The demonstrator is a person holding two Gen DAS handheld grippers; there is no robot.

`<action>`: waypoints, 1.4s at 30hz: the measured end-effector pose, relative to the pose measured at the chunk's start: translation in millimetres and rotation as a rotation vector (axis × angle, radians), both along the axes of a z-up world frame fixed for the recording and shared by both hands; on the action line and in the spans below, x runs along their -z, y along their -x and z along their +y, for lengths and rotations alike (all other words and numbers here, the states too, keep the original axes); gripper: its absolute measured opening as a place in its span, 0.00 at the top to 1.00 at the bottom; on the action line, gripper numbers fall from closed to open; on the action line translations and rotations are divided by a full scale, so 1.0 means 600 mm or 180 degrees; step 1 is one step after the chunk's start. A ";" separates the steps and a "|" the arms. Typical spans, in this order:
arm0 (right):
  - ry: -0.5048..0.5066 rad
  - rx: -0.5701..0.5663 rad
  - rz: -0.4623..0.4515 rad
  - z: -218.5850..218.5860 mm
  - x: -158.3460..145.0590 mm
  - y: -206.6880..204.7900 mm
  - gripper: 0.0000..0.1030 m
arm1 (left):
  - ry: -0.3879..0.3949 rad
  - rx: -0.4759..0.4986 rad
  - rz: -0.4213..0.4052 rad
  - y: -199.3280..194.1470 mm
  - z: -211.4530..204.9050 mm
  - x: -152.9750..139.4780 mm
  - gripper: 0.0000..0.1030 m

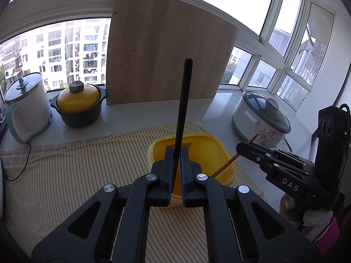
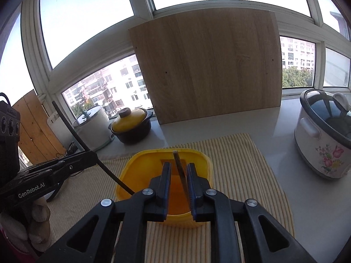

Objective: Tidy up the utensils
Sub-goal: 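Open both tools to drop the chopsticks into the yellow container, then grasp the green spoon with the left tool while the right tool grasps a wooden chopstick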

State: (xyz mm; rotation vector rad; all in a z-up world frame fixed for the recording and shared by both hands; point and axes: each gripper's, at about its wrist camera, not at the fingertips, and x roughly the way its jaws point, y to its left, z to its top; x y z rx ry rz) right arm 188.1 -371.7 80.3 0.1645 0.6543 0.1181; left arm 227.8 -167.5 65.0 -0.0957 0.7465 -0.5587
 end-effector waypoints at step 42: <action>0.0012 -0.0620 0.0249 0.162 0.040 0.107 0.59 | -0.0339 -0.0441 0.0355 0.138 0.277 0.109 0.78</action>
